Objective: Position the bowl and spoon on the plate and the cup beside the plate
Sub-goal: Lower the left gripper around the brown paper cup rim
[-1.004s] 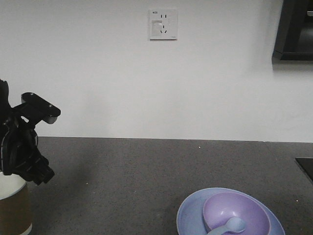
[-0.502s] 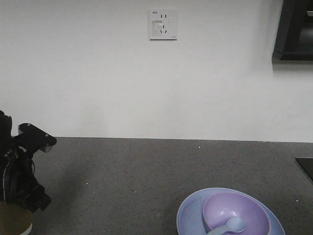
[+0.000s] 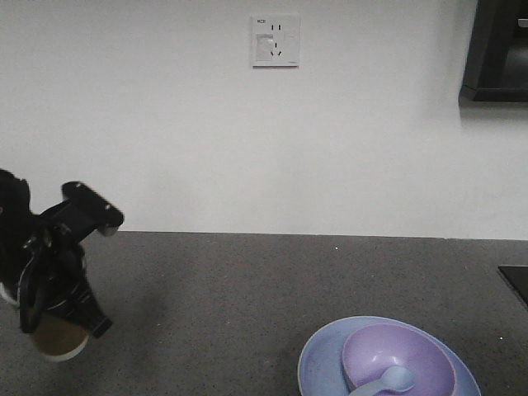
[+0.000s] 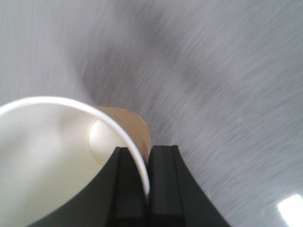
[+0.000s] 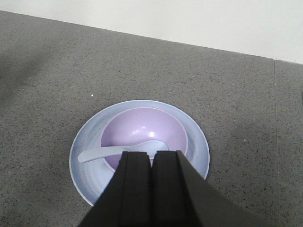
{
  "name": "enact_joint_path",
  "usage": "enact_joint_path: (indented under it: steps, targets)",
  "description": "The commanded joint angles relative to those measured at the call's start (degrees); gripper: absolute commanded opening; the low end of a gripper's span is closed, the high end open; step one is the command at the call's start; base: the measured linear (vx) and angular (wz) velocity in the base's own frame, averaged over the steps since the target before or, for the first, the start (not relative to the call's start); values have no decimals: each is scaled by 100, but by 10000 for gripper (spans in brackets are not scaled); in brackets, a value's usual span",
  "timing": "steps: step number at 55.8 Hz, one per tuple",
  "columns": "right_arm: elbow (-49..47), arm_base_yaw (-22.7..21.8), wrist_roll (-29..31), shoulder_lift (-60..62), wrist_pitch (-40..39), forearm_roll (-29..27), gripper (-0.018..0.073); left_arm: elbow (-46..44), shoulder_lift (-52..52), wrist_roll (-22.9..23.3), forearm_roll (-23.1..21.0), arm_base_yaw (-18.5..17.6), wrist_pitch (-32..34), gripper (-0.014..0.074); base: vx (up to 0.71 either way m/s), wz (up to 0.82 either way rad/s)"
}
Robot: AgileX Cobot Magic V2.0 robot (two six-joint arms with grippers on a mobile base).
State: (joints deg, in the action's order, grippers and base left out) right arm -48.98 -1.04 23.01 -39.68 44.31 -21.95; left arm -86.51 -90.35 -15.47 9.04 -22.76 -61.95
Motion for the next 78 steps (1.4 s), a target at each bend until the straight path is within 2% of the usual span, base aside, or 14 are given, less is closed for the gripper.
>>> enact_joint_path:
  steps: [1, 7, 15, 30, 39, 55, 64, 78]
  targets:
    - [-150, 4, 22, 5, -396, -101, -8, -544, 240, -234, -345, -534, 296, -7, 0, 0]
    - [-150, 4, 28, 5, -396, -101, -8, -897, 37, -246, -551, -1063, 354, -6, 0, 0]
    - [-150, 4, 28, 5, -391, -76, -8, -1230, -364, -246, -676, -1591, 348, -6, 0, 0]
    - [-150, 4, 33, 5, -385, -63, -8, -1471, -949, -235, -757, -2185, 357, -6, 0, 0]
    - [-150, 4, 32, 5, -390, -56, -8, -1471, -1124, -235, -815, -2329, 334, -6, 0, 0]
    - [-150, 10, 41, 5, -384, -56, -8, -1471, -1151, -235, -822, -2324, 310, 19, 0, 0]
    - [-150, 10, 39, 5, -325, -56, -8, -1471, -1231, -235, -843, -2324, 231, 113, 0, 0]
    - [-150, 10, 39, 5, -299, -56, -8, -1471, -1357, -180, -862, -2324, 142, 333, 0, 0]
